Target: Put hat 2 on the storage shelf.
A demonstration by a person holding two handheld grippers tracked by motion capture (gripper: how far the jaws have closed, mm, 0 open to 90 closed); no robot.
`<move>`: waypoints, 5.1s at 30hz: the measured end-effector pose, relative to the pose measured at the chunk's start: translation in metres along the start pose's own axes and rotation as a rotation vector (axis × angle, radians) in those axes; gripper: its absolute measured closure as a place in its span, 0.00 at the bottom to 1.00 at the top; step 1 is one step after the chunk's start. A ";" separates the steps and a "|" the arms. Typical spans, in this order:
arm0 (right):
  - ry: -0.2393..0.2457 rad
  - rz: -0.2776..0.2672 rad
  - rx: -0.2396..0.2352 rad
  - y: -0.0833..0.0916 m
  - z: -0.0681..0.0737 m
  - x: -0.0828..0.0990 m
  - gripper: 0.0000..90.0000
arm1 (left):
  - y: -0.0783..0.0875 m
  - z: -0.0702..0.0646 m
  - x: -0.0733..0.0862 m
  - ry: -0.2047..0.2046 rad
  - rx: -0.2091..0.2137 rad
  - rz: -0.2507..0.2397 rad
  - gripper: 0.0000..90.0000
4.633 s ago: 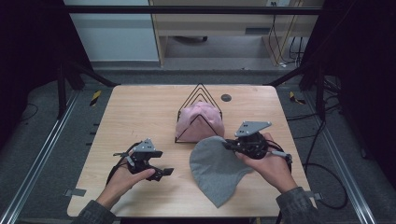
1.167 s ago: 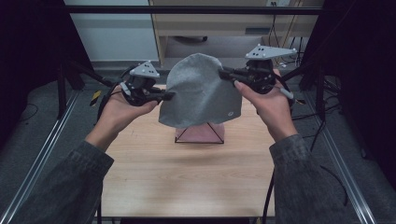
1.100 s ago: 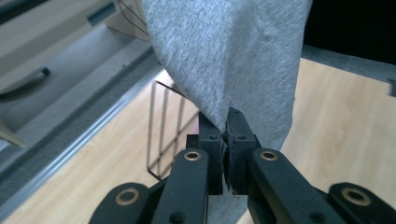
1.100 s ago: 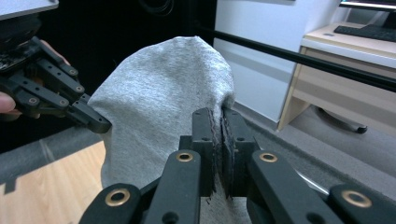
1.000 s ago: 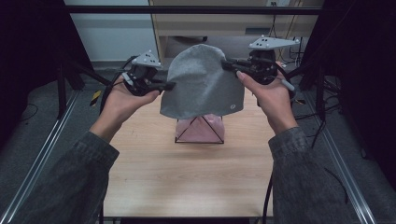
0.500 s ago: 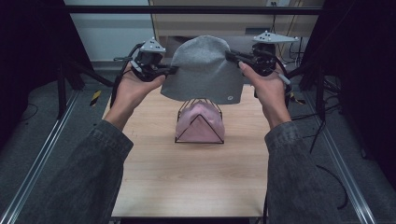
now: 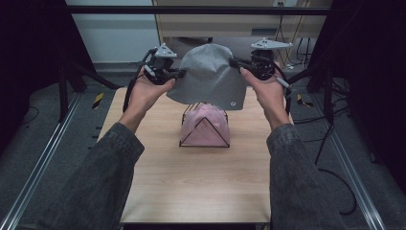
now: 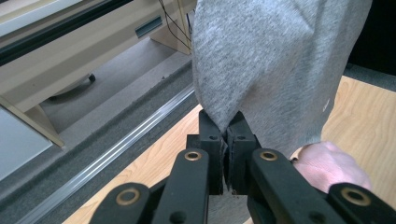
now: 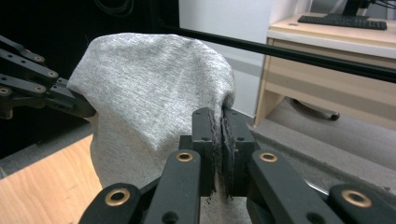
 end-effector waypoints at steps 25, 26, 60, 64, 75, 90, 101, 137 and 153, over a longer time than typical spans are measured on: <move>-0.052 0.042 -0.009 -0.011 -0.008 0.038 0.95 | -0.023 -0.016 0.026 -0.007 0.040 0.049 0.97; -0.054 0.041 -0.010 -0.011 -0.008 0.039 0.95 | -0.023 -0.017 0.027 -0.001 0.041 0.047 0.97; -0.040 0.121 -0.022 -0.021 0.002 0.065 0.95 | -0.036 -0.019 0.062 0.014 0.026 0.103 0.97; -0.041 0.138 -0.026 -0.024 0.003 0.072 0.95 | -0.037 -0.021 0.069 0.014 0.031 0.114 0.97; -0.044 0.214 -0.036 -0.035 0.009 0.099 0.95 | -0.038 -0.027 0.088 0.001 0.038 0.145 0.97; -0.061 0.255 -0.034 -0.038 0.012 0.114 0.95 | -0.043 -0.038 0.109 0.015 0.045 0.177 0.97; -0.081 0.271 -0.036 -0.039 0.013 0.123 0.95 | -0.046 -0.040 0.121 0.054 0.049 0.191 0.97; -0.110 0.301 -0.010 -0.031 0.012 0.128 0.77 | -0.052 -0.037 0.142 0.095 0.039 0.257 0.93; -0.120 0.295 0.036 -0.026 0.010 0.136 0.57 | -0.042 -0.034 0.148 0.113 -0.003 0.220 0.72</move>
Point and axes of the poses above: each handheld gripper's, and its own axes: y roughly backward along the jaws, x roughly out of its underside, z roughly to its left, the point moved 4 cm from there along -y, roughly forward along the jaws, and after that the axes turned 12 degrees about -x, right-handed, at the moved point
